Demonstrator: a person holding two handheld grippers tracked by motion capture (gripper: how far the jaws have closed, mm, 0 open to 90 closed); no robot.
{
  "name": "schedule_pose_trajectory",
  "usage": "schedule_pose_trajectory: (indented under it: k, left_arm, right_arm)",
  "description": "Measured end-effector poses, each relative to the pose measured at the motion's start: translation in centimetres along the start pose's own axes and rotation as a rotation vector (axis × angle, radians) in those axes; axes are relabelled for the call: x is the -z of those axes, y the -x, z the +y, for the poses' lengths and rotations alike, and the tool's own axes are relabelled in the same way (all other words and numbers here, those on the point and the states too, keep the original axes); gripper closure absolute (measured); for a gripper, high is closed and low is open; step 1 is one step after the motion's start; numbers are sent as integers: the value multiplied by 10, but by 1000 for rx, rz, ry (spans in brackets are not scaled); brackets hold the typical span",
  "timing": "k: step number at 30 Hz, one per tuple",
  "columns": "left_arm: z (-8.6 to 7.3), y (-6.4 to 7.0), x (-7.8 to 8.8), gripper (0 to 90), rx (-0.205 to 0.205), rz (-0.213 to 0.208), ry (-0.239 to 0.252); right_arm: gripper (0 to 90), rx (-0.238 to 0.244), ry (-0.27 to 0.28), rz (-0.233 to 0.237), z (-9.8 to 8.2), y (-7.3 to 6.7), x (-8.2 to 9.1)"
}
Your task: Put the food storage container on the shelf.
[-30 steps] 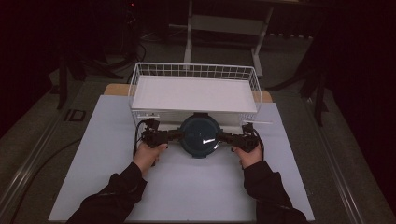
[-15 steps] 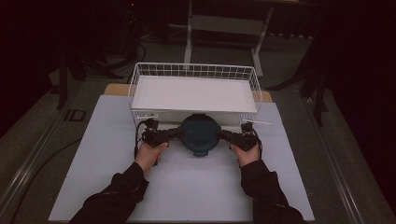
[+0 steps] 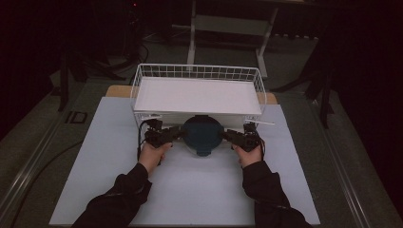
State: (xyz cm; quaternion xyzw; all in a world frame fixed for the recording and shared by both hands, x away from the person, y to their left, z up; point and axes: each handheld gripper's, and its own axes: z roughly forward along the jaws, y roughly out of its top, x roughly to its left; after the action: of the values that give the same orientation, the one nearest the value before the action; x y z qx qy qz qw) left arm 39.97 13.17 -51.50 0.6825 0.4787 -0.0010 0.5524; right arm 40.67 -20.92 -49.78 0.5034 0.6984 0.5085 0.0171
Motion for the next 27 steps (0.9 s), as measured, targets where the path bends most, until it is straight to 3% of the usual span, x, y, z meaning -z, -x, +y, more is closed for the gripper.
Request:
schedule_pose_trajectory:
  k: [1,3,8,11,14,16,18,19,24,27]
  left_arm:
    - [0,1,1,447,-17,1,1]
    - [-2,3,3,397,5,-4,18]
    - [-7,8,8,275,-30,-43,16]
    - [-12,13,14,167,-55,-65,4]
    - [-15,21,21,106,-71,-79,-9]
    - [-16,25,24,5,-92,-82,-38]
    - [-17,28,27,6,-96,-100,-49]
    - [-18,34,32,6,-124,-112,-62]
    - [-22,48,48,6,-178,-101,-63]
    - [-23,51,51,6,-182,-104,-61]
  right_arm:
    - [427,1,-2,-2,0,-1,0]
    - [426,19,-3,-13,0,-3,1]
    - [413,24,-2,-13,-2,-5,4]
    - [409,17,-4,-4,-3,-8,11]
    - [410,55,-3,-9,-3,-13,16]
    - [412,70,-1,-1,-4,-17,20]
    - [419,82,-1,8,-5,-21,24]
    - [424,86,-3,11,-7,-24,27]
    - [492,121,-6,51,-13,-35,38]
    - [501,128,-6,57,-14,-38,41]
